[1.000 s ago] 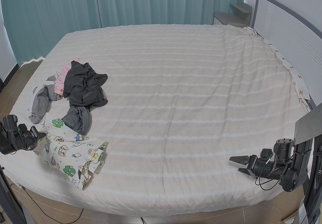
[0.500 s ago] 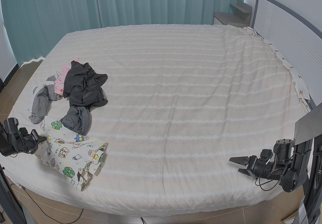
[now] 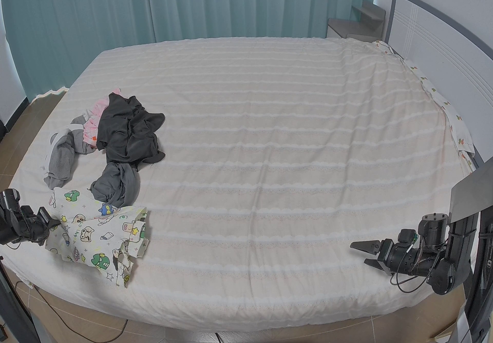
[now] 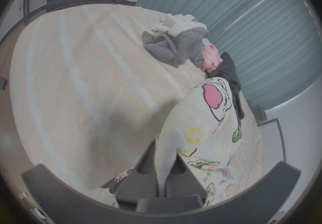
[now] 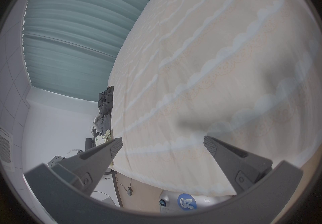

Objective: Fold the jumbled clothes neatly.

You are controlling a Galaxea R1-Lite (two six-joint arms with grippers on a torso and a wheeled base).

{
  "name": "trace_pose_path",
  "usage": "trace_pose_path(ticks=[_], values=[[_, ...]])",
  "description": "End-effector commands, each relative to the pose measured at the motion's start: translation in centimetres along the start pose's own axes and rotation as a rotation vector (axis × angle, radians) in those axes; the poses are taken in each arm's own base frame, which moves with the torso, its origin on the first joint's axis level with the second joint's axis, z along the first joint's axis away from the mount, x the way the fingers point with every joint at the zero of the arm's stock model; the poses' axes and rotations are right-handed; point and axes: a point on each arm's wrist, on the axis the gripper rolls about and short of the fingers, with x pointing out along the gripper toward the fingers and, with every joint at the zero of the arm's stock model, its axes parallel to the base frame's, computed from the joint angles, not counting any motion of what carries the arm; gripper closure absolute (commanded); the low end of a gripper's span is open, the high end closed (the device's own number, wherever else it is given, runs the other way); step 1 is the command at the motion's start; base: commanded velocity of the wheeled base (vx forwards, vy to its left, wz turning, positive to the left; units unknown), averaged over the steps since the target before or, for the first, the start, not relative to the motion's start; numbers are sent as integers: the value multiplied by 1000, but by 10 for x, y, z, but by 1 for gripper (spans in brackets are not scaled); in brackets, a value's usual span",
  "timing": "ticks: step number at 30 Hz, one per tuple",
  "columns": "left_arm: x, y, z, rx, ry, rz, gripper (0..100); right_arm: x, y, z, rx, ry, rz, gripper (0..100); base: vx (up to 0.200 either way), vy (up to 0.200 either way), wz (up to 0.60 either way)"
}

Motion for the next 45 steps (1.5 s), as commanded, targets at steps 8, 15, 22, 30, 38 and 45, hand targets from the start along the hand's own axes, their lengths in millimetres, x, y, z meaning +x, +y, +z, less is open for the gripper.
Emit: trace_pose_path(ticks=[8, 15, 22, 30, 38, 45], values=[[11, 16, 0, -11, -9, 66, 100, 0, 1, -1, -6, -1, 7, 0, 0, 0, 0], [8, 13, 1, -6, -15, 65, 0, -1, 2, -1, -6, -1, 7, 0, 0, 0, 0], [-22, 6, 21, 3, -94, 34, 0, -5, 8, 4, -26, -34, 24, 0, 0, 0, 0], [-89, -16, 45, 29, -161, -119, 0, -32, 46, 21, -118, -158, 131, 0, 0, 0, 0], [-175, -71, 28, 129, -122, -435, 0, -110, 92, 9, -246, -357, 254, 0, 0, 0, 0], [-226, -124, -28, 282, -23, -707, 0, -176, 113, -19, -285, -451, 280, 0, 0, 0, 0]])
